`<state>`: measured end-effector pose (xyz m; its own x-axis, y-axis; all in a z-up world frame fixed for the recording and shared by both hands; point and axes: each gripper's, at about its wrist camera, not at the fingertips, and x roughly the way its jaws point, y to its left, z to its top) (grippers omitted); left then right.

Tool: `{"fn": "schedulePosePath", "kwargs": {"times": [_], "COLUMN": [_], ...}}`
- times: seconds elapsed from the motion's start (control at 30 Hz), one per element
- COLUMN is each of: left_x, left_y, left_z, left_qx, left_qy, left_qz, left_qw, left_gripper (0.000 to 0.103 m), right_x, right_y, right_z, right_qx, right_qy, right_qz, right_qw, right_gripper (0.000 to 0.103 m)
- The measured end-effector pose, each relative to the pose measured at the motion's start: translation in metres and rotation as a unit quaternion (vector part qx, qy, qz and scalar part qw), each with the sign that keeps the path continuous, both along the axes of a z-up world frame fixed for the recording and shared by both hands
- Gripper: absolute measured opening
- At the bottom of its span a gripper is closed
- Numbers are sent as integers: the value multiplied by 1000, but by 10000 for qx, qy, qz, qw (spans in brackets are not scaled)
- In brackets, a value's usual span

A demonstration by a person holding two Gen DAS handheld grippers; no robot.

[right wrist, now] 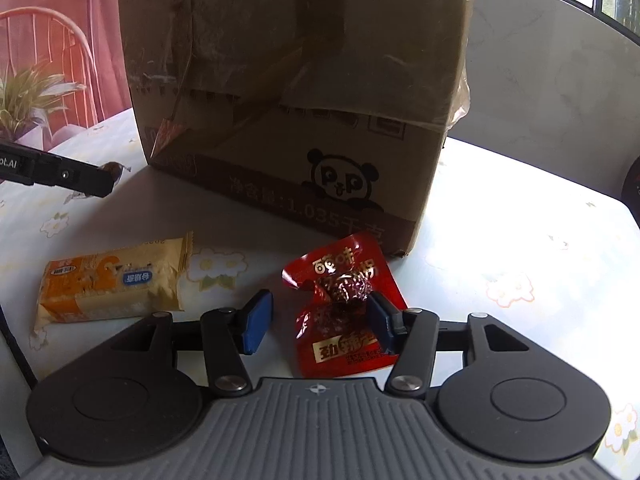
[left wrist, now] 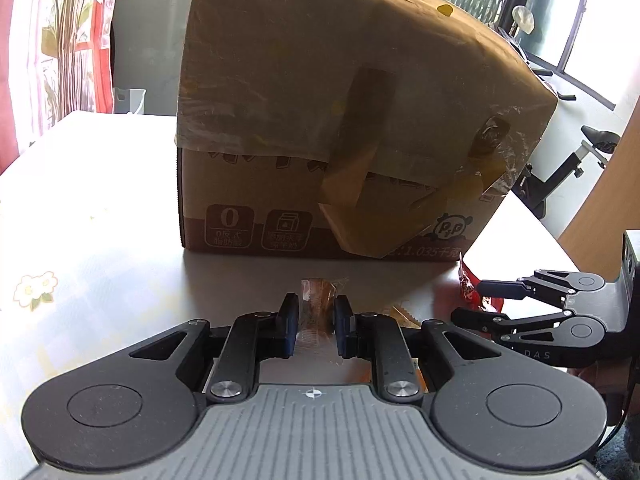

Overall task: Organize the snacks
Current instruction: 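Lift the red bag and brown candy and carry them over the box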

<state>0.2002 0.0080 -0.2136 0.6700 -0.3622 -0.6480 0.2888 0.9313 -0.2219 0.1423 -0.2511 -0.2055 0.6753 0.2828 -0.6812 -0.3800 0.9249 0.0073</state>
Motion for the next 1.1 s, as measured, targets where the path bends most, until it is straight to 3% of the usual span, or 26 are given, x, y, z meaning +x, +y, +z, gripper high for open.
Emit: {"fn": "schedulePosePath", "kwargs": {"times": [0.23, 0.33, 0.47, 0.8, 1.1], "left_x": [2, 1, -1, -15, -11], "left_y": [1, 1, 1, 2, 8], "left_z": [-2, -1, 2, 38, 114], "left_qx": [-7, -7, 0, 90, 3], "left_qy": [-14, -30, -94, -687, -1614], "left_qz": [19, 30, 23, -67, -184], "left_qw": [10000, 10000, 10000, 9976, 9867], "left_gripper": [20, 20, 20, 20, 20], "right_x": [19, 20, 15, -24, -26], "right_y": [-6, -8, -20, -43, -42], "right_z": [-3, -3, 3, 53, 146], "right_qx": [187, 235, 517, 1419, 2091], "right_qy": [62, -7, -14, -405, -1327], "right_qz": [-188, -419, -593, -631, -104], "right_qw": [9996, 9988, 9969, 9870, 9688], "right_gripper": [56, 35, 19, 19, 19]}}
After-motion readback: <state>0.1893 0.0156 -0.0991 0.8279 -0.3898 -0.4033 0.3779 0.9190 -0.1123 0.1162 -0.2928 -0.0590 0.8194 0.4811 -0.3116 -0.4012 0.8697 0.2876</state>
